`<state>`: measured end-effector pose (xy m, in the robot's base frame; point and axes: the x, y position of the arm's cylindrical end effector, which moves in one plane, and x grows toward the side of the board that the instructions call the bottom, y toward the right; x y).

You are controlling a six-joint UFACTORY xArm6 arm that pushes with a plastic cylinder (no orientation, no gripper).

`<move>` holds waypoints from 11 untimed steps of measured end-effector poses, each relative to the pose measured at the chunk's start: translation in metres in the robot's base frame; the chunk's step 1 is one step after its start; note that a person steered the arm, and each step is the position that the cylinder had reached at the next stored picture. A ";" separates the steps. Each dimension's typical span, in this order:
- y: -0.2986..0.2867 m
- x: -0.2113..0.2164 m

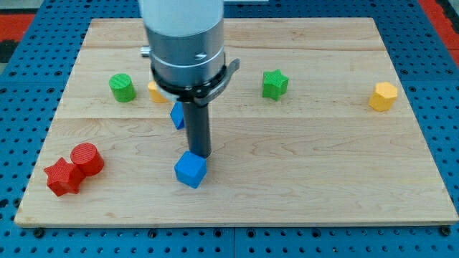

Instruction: Push the blue cube towards the bottom right of the board

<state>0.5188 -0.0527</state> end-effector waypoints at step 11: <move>0.160 0.076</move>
